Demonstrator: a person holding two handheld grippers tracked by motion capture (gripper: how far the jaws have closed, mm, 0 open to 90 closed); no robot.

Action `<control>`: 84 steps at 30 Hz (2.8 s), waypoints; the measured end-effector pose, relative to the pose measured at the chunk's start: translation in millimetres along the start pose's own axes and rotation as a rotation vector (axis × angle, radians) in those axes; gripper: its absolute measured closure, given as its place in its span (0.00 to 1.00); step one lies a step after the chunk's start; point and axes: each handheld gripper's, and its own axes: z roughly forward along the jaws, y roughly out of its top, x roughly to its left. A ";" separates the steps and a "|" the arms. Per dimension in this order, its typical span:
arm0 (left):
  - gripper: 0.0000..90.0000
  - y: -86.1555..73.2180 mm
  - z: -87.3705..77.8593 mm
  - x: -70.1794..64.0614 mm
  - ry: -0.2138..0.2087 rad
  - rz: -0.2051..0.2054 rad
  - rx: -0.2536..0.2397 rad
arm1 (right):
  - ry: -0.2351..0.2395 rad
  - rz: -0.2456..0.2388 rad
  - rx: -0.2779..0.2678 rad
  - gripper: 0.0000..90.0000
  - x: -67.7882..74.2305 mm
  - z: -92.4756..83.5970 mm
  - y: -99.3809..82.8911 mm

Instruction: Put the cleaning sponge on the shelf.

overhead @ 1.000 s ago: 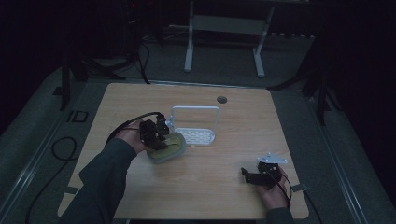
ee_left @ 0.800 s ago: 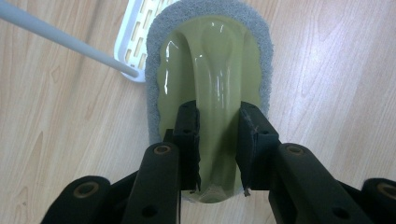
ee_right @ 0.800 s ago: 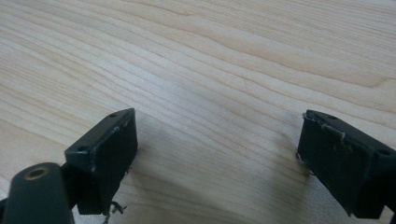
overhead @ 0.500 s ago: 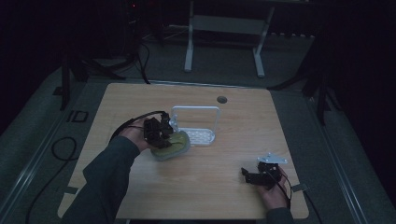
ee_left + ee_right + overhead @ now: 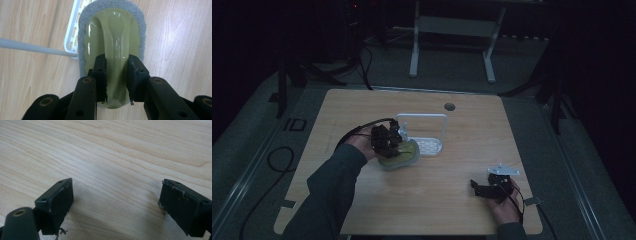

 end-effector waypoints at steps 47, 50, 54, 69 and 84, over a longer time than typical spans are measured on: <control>0.80 35.0 11.1 13.4 0.034 0.098 0.038 | 0.000 0.001 0.000 0.13 0.0 0.0 0.0; 0.80 37.5 12.5 13.9 0.044 0.113 0.040 | 0.000 0.001 0.000 0.13 0.1 0.0 0.0; 0.80 40.4 14.4 13.7 0.046 0.120 0.037 | 0.000 0.001 0.000 0.13 0.0 0.0 0.0; 0.80 48.0 20.7 12.3 0.057 0.156 0.062 | 0.000 0.000 0.000 0.13 0.0 0.0 0.0; 0.80 60.5 29.7 9.1 0.076 0.185 0.069 | 0.000 0.001 0.000 0.13 0.0 0.0 0.0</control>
